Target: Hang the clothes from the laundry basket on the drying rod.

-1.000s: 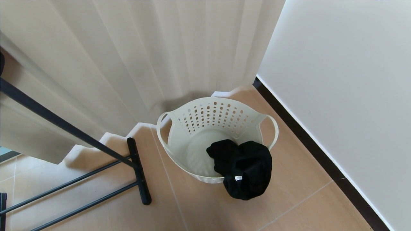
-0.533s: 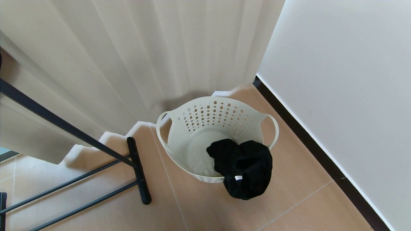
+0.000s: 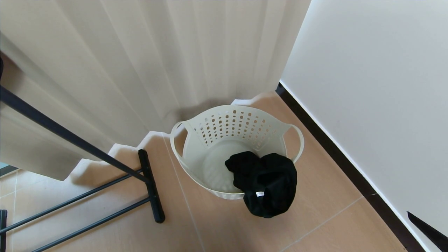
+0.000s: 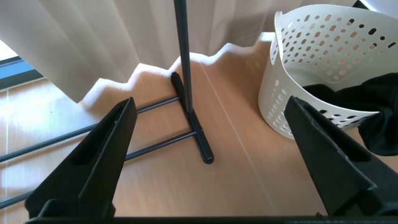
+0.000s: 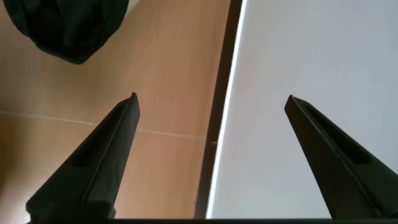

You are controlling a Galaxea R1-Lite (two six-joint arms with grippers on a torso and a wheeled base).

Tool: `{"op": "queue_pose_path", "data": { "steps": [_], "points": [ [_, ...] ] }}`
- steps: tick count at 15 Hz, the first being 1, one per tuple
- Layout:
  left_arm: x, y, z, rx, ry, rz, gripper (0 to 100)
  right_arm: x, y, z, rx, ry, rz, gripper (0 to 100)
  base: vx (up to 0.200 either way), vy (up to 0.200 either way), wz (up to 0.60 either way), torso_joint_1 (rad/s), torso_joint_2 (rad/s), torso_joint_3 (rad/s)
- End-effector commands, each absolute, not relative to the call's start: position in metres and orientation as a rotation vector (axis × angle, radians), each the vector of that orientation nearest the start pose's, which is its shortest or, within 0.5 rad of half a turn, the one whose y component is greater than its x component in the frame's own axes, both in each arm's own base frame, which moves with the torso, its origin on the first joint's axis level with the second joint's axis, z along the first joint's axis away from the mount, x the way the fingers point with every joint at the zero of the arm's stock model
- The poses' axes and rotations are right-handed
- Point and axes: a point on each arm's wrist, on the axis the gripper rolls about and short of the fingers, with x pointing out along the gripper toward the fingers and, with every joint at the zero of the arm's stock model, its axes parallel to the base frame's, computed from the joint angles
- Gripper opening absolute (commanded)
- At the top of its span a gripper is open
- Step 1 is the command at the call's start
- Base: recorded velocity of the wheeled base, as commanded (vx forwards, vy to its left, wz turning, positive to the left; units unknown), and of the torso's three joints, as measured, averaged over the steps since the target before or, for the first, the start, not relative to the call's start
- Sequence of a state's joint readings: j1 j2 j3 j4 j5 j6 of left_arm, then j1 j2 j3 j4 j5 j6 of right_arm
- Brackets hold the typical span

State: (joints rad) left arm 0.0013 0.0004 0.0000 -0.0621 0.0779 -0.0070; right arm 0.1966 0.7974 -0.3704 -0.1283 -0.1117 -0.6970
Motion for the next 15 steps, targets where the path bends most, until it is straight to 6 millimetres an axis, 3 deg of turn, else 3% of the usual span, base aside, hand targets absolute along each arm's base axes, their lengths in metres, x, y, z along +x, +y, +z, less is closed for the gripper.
{"op": "queue_pose_path", "data": {
  "steps": [1, 6, 11, 15],
  "points": [
    [-0.023, 0.002, 0.082, -0.01, -0.063, 0.079, 100, 0.127, 0.036, 0.186, -0.872, 0.261, 0.317, 100, 0.0, 0.0, 0.0, 0.0, 0.0, 0.0],
    [-0.023, 0.002, 0.082, -0.009, -0.063, 0.078, 100, 0.183, 0.092, 0.188, -0.952, 0.178, 0.498, 100, 0.0, 0.0, 0.0, 0.0, 0.0, 0.0],
    [-0.023, 0.002, 0.082, -0.01, -0.063, 0.079, 100, 0.204, 0.107, 0.171, -1.025, 0.208, 0.608, 100, 0.0, 0.0, 0.0, 0.0, 0.0, 0.0],
    [-0.023, 0.002, 0.082, -0.01, -0.063, 0.079, 100, 0.236, 0.126, 0.145, -1.04, 0.301, 0.668, 100, 0.0, 0.0, 0.0, 0.0, 0.0, 0.0]
  ]
}}
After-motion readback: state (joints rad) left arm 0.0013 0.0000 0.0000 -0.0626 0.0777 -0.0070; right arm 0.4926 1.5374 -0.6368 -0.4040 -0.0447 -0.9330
